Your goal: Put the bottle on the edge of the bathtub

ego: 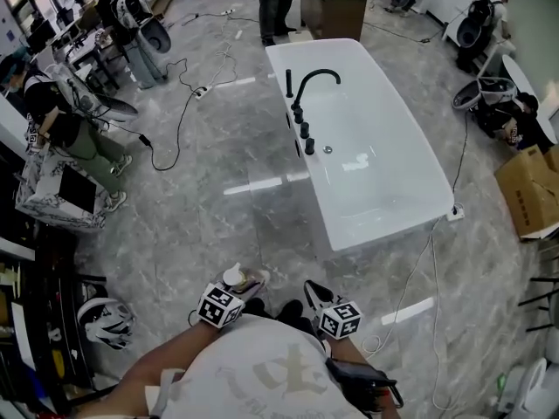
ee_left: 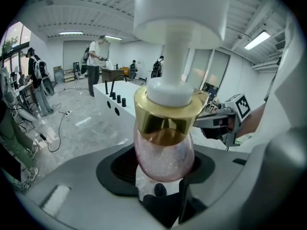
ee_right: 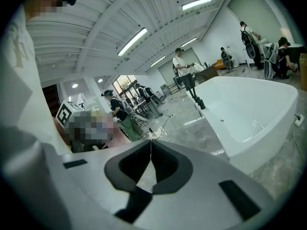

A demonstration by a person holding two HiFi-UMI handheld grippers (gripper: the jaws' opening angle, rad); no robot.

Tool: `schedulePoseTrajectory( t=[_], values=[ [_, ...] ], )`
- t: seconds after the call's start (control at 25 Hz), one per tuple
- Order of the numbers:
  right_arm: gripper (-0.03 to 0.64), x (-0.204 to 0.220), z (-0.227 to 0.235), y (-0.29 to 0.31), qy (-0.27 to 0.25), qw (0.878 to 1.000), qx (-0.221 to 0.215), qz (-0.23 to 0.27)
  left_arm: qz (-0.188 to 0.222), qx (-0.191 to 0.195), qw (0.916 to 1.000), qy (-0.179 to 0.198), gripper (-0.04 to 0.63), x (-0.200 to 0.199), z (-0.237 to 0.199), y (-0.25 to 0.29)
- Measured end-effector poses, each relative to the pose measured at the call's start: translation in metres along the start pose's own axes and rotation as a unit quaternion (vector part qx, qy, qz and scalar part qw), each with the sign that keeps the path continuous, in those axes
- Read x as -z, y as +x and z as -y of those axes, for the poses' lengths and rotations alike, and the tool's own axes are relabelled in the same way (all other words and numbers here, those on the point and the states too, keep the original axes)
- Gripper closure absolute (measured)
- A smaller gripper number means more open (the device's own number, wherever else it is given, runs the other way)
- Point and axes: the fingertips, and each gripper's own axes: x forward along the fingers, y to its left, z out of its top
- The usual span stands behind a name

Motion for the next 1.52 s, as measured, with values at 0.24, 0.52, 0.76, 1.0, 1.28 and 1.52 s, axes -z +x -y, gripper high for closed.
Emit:
schedulePoseTrajectory(
  t=[0.24, 0.52, 0.76, 1.0, 1.28, 1.52],
  values=[
    [0.611, 0.0, 0.0, -0.001, 0.005, 1.0, -0.004, 0.002, 0.007, -0.004, 0.9998, 0.02, 0.376, -0.011, 0.004, -0.001],
    [0.611, 0.0, 0.004, -0.007, 0.011, 1.0, 0.005, 0.01, 0.0, 0.001, 0.9996, 0.028, 0.376, -0.012, 0.009, 0.001],
    [0.611, 0.009, 0.008, -0.013, 0.023, 1.0, 0.016, 0.011, -0.002, 0.007, 0.9994, 0.035, 0.376, -0.013, 0.011, 0.004],
    [0.611, 0.005, 0.01, -0.001, 0.019, 1.0, 0.02, 0.004, 0.002, 0.016, 0.9995, 0.029, 0.376, -0.013, 0.004, 0.006],
    [0.611, -0.011, 0.017, 0.013, 0.009, 0.999, 0.039, -0.004, 0.002, 0.041, 0.9989, 0.024, 0.376, -0.02, -0.015, 0.026],
    [0.611, -0.031, 0.024, 0.027, 0.008, 0.998, 0.069, -0.005, 0.012, 0.068, 0.9973, 0.027, 0.376, -0.043, -0.038, 0.037]
  ],
)
